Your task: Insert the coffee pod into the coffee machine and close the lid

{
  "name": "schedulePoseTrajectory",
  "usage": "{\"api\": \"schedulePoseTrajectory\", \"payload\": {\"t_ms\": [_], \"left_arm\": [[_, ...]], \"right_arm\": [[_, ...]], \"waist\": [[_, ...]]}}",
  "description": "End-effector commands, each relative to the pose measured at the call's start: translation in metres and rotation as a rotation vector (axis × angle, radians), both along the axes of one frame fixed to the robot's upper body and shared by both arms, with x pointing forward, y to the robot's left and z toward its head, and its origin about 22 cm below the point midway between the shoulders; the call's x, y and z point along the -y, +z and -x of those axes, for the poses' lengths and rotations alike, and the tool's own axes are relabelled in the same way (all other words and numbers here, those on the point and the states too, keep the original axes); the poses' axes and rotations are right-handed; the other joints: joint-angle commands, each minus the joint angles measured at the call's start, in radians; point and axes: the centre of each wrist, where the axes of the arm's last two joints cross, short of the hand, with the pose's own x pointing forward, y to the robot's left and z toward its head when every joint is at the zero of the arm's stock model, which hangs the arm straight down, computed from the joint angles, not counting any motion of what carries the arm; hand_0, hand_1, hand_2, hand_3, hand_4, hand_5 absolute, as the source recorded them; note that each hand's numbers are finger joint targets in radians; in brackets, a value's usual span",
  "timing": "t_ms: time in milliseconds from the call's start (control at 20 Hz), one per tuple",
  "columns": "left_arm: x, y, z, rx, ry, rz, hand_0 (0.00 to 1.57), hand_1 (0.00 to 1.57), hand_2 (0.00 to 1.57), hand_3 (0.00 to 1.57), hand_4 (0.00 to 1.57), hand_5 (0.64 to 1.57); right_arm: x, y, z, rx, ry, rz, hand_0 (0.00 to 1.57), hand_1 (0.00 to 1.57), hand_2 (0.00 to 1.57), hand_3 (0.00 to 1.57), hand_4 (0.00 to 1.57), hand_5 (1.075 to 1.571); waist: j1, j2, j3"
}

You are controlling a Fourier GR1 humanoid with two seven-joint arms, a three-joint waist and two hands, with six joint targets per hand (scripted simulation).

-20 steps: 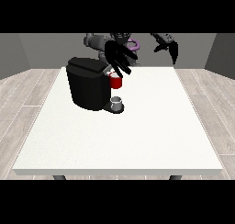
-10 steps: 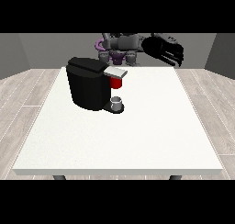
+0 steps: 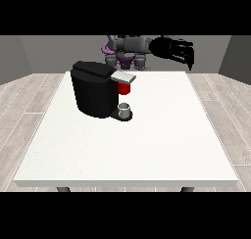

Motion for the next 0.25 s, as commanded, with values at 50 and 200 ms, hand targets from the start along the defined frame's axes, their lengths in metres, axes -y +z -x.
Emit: {"api": "schedulePoseTrajectory", "payload": {"t_ms": [50, 200], "left_arm": [[-0.023, -0.027, 0.009, -0.091, 0.070, 0.022, 0.00, 0.00, 0.00, 0.00, 0.27, 1.571], [-0.034, -0.049, 0.018, -0.110, 0.114, 0.042, 0.00, 0.00, 0.00, 0.00, 0.27, 1.571]], "right_arm": [[-0.041, -0.044, 0.010, -0.032, 0.157, -0.020, 0.00, 0.00, 0.00, 0.00, 0.18, 1.571], [-0.062, -0.086, 0.025, -0.034, 0.202, -0.036, 0.00, 0.00, 0.00, 0.00, 0.26, 1.571]], "waist": [[-0.093, -0.092, -0.0004], [-0.145, -0.127, -0.0005]]}}
